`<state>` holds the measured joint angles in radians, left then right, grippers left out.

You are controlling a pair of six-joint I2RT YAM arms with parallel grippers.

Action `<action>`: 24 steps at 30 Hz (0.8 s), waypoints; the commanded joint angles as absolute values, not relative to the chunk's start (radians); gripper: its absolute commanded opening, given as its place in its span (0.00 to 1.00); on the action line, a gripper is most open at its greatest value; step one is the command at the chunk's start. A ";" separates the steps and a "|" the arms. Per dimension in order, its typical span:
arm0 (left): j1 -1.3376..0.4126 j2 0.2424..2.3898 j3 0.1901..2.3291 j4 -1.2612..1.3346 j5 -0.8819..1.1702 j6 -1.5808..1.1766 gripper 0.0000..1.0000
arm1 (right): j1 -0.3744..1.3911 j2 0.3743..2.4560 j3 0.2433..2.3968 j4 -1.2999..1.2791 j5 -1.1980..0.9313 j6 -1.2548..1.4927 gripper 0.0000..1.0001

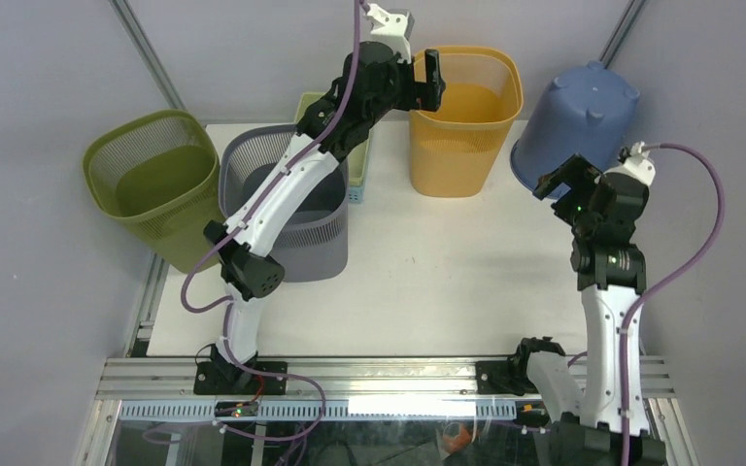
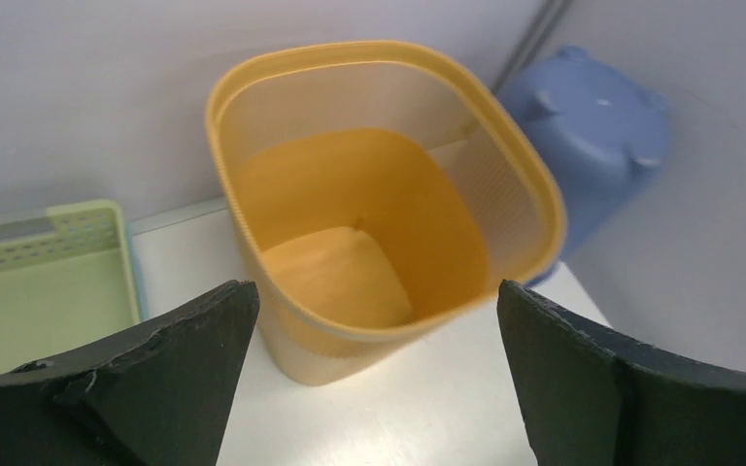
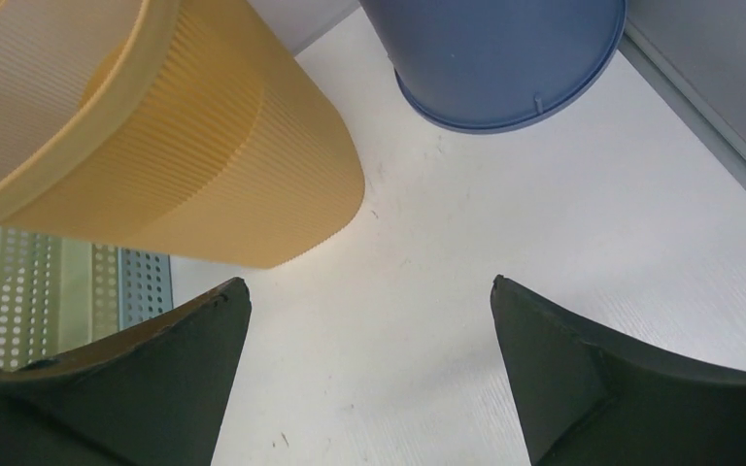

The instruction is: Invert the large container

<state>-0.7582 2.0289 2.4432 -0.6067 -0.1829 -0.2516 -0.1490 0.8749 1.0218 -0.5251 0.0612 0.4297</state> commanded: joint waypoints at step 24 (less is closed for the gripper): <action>-0.709 2.209 2.430 -0.535 -0.305 -0.346 0.65 | -0.149 0.688 1.106 -0.873 -0.075 0.387 0.98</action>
